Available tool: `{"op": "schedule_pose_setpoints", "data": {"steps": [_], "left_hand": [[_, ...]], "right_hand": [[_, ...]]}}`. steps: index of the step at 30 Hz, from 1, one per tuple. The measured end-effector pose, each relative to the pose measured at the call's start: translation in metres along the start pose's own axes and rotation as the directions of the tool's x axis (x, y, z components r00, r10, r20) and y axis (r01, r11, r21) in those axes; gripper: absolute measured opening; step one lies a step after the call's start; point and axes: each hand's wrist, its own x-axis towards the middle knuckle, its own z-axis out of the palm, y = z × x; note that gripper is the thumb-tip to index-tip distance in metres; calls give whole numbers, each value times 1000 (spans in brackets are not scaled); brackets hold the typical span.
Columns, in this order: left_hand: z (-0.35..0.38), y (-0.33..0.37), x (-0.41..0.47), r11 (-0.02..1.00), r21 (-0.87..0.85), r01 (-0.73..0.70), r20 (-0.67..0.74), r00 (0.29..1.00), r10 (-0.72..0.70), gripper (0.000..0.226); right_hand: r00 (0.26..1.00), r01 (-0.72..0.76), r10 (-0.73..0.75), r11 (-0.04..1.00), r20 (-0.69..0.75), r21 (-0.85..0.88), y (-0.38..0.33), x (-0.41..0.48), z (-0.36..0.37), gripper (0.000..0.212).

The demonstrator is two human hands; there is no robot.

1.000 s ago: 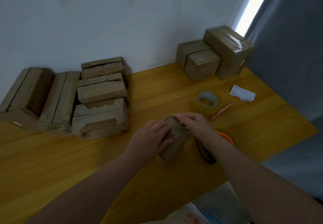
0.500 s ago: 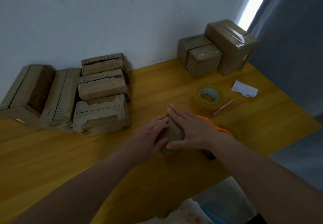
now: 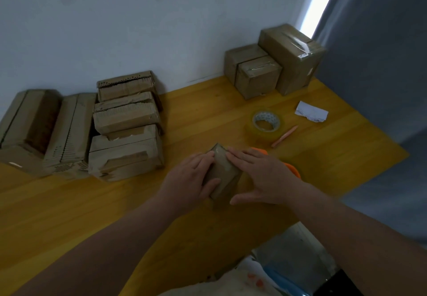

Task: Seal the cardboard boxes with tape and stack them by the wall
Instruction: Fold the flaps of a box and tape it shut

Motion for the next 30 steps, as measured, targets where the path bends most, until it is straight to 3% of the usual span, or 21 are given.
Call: {"op": "schedule_pose_setpoints", "data": {"steps": [2, 5, 9, 13, 17, 20, 22, 26, 30], "left_hand": [[-3, 6, 1, 999, 37, 22, 2, 1000, -22, 75], [-7, 12, 3, 993, 116, 38, 39, 998, -43, 92], [-9, 16, 4, 983, 176, 55, 86, 994, -72, 105], [-10, 20, 5, 985, 151, 87, 110, 988, -104, 94], [-15, 19, 13, 987, 30, 155, 127, 979, -158, 81], [-26, 8, 25, 953, -59, 296, 124, 950, -287, 73], [-39, 0, 37, 929, -108, 355, 115, 932, -343, 68], [-70, -2, 66, 918, -246, 311, 100, 950, -295, 61], [-89, 6, 103, 920, -304, 249, 73, 969, -238, 65]], "right_hand": [[997, -31, 33, 999, -71, 27, 2, -8, 4, 121], [960, -7, 21, 999, -278, 52, 4, -15, 11, 104], [918, 3, 1, 1000, -396, 10, 5, -15, 14, 84], [852, 11, -36, 999, -523, -52, 5, -12, 16, 52], [892, -14, 41, 998, -451, 62, 13, 3, 7, 36], [927, -89, 170, 965, -335, 245, 18, 18, -12, 43], [948, -122, 215, 926, -233, 358, 23, 31, -26, 70], [983, -117, 175, 836, -58, 537, 42, 65, -46, 113], [994, -7, 65, 835, -86, 550, 69, 90, -66, 134]]}}
